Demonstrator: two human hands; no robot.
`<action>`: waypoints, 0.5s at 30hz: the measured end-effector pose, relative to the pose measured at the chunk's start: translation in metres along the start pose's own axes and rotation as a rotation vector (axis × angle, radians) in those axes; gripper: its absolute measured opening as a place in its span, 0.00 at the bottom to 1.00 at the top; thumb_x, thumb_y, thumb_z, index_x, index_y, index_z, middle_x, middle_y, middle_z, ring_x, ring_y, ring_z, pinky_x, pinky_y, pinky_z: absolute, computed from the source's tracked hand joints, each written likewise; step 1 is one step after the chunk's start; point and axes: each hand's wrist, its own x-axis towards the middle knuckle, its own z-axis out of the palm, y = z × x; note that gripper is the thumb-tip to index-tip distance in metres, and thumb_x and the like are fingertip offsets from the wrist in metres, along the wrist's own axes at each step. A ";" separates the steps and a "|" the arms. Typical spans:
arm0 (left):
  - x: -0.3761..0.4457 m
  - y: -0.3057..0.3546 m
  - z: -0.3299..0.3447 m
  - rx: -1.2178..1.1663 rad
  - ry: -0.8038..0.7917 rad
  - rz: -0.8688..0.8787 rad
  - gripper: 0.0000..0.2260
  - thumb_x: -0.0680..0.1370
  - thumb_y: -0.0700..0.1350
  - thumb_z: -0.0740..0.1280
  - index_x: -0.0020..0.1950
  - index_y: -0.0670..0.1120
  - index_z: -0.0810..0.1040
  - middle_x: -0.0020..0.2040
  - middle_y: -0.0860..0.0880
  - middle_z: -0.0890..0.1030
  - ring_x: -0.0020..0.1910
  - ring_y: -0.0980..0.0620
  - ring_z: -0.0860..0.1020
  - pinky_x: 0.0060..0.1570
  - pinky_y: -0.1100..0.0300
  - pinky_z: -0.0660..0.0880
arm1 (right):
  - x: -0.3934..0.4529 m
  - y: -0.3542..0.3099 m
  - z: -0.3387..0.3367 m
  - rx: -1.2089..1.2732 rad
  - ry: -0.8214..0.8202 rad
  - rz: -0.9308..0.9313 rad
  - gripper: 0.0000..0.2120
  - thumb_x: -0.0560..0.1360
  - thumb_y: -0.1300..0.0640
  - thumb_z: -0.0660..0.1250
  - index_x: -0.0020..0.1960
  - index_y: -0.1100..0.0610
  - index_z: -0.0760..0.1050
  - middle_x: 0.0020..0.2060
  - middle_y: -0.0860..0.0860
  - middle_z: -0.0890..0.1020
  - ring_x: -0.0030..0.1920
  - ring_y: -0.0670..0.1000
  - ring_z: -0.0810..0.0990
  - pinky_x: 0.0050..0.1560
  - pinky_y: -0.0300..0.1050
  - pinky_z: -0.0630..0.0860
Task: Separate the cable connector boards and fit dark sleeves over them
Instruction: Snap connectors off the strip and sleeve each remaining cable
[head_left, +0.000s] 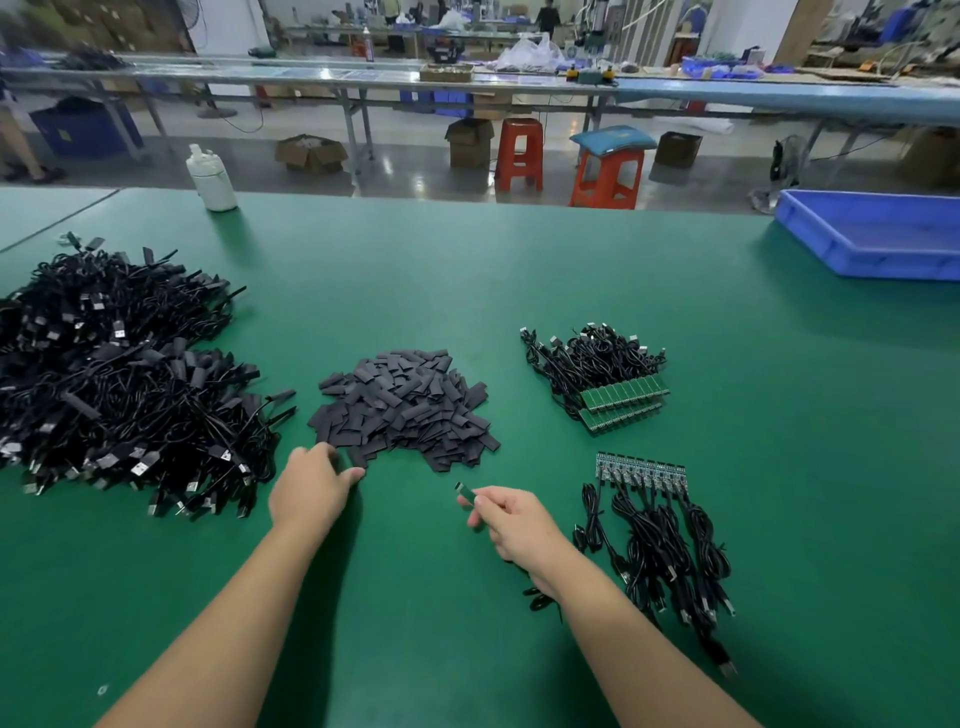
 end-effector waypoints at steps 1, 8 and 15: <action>0.004 -0.001 -0.001 -0.019 -0.021 0.000 0.20 0.75 0.58 0.71 0.61 0.48 0.76 0.54 0.47 0.76 0.42 0.47 0.77 0.36 0.56 0.73 | 0.000 0.001 -0.001 0.009 -0.014 0.003 0.10 0.82 0.56 0.61 0.57 0.56 0.79 0.40 0.47 0.80 0.25 0.43 0.64 0.26 0.35 0.64; 0.019 0.008 -0.007 -0.136 -0.111 -0.004 0.15 0.75 0.57 0.71 0.56 0.51 0.78 0.54 0.48 0.80 0.45 0.49 0.77 0.42 0.57 0.74 | 0.000 0.005 -0.004 0.039 -0.037 -0.022 0.12 0.81 0.62 0.65 0.63 0.59 0.75 0.43 0.54 0.84 0.27 0.47 0.77 0.34 0.41 0.78; 0.020 0.011 -0.012 -0.270 -0.184 -0.030 0.12 0.72 0.45 0.77 0.44 0.44 0.75 0.43 0.45 0.80 0.38 0.48 0.77 0.36 0.56 0.72 | -0.002 0.006 -0.003 -0.025 -0.036 -0.045 0.10 0.81 0.62 0.63 0.62 0.61 0.76 0.41 0.54 0.82 0.27 0.46 0.76 0.31 0.38 0.76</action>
